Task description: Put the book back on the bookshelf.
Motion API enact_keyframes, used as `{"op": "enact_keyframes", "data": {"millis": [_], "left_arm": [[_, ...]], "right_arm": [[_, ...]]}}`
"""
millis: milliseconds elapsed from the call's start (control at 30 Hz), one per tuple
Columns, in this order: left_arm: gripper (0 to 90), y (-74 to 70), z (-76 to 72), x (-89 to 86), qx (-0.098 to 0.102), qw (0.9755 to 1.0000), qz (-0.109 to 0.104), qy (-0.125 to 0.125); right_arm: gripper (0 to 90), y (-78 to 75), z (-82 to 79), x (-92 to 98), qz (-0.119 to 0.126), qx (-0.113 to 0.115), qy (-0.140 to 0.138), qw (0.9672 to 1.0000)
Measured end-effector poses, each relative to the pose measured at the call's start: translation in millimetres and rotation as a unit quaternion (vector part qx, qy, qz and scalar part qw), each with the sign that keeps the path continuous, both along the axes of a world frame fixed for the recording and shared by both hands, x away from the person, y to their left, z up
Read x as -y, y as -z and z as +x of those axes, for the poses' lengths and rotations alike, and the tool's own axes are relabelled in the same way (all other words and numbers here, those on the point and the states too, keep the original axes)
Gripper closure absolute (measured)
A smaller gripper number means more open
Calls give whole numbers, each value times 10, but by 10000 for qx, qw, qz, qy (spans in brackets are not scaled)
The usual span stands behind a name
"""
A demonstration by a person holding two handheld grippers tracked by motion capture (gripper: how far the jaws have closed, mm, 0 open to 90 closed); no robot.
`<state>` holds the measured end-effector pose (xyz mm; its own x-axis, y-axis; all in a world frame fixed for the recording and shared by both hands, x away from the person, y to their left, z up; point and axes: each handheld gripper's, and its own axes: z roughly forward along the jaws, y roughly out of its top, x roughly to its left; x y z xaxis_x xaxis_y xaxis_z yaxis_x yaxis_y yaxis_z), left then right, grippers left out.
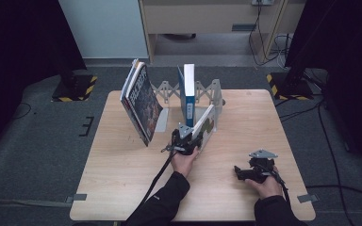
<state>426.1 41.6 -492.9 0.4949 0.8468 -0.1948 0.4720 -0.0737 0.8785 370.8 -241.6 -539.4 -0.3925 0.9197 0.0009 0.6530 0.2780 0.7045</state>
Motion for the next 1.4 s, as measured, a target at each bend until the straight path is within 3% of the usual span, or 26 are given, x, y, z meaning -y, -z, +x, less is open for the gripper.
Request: {"op": "enact_keyframes", "data": {"millis": [367, 467, 800, 1067, 1200, 1400], "left_arm": [[748, 56, -7, 3, -5, 10000, -18, -37], [748, 57, 20, 14, -38, 9999, -83, -95], [747, 32, 132, 101, -4, 9997, -5, -256], [680, 44, 131, 76, 17, 10000, 42, 24], [637, 34, 47, 5, 49, 9997, 77, 216], [705, 41, -104, -141, 124, 9994, -13, 318]], "right_arm": [[7, 0, 0, -1, 5, -2, 4, 10000], [7, 0, 0, -2, 5, -3, 5, 10000], [7, 0, 1, -2, 7, -4, 5, 10000], [6, 1, 1, -3, 9, -5, 5, 10000], [6, 1, 1, -2, 10, -5, 5, 10000], [6, 1, 1, -3, 9, -6, 6, 10000]]}}
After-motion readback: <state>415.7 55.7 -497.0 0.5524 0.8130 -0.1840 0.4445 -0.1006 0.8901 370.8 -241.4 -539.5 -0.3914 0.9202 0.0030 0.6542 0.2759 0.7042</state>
